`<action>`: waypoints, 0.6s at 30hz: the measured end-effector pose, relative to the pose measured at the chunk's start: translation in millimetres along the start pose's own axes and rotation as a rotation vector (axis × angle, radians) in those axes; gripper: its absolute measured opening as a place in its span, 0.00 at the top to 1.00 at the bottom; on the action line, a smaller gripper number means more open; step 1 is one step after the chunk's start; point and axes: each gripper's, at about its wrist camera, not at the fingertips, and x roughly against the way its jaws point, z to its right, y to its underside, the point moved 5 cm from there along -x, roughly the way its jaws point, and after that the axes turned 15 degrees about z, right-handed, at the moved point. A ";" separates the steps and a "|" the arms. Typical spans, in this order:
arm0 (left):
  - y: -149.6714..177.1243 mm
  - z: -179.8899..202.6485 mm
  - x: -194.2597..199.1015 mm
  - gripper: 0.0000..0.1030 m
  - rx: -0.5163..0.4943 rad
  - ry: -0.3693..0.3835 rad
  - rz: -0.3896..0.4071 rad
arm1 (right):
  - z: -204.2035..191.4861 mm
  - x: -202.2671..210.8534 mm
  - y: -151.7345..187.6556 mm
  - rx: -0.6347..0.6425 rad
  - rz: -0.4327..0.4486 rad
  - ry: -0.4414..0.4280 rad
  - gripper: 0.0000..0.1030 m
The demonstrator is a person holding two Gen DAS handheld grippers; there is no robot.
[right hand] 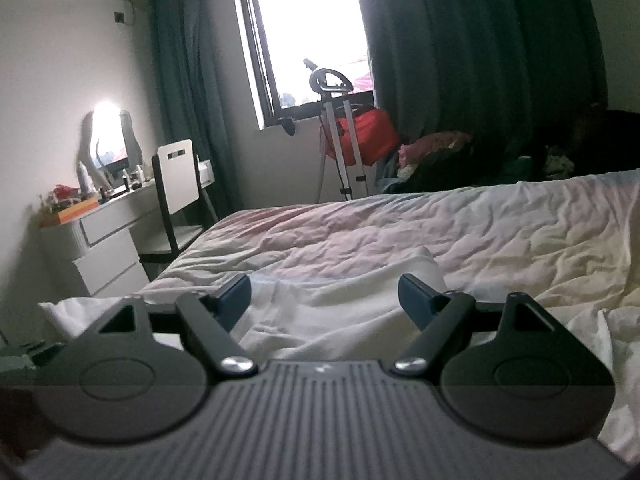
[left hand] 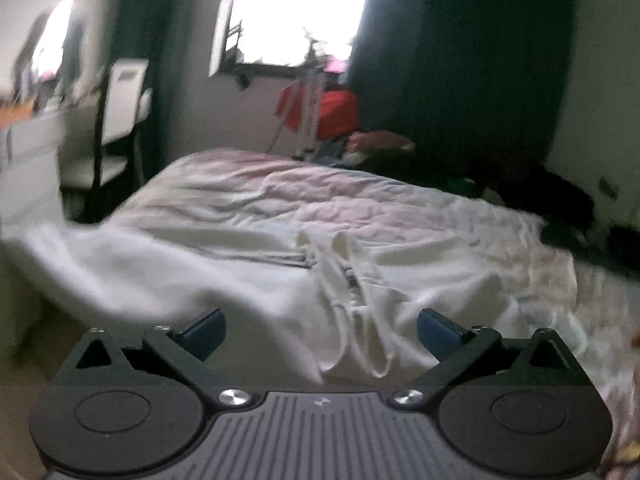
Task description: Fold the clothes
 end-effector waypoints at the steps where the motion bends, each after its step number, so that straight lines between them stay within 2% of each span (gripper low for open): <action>1: -1.1 -9.8 -0.8 0.01 0.049 -0.013 -0.010 | 0.7 -0.8 0.3 -0.001 0.000 0.002 0.20; 5: -4.8 -65.0 -4.4 0.01 0.287 -0.090 -0.058 | 6.8 1.9 1.2 -0.032 -0.002 0.018 0.20; 12: -1.3 -165.5 -24.5 0.00 0.817 -0.157 -0.174 | 26.2 -4.8 10.6 -0.145 -0.045 0.056 0.20; 14: -3.1 -187.5 -29.8 0.00 0.905 -0.181 -0.161 | 28.8 -8.7 17.7 -0.162 -0.071 0.064 0.20; 18: 2.1 -235.1 -39.8 0.04 1.065 -0.288 -0.125 | 31.7 -17.6 32.1 -0.174 -0.122 0.080 0.20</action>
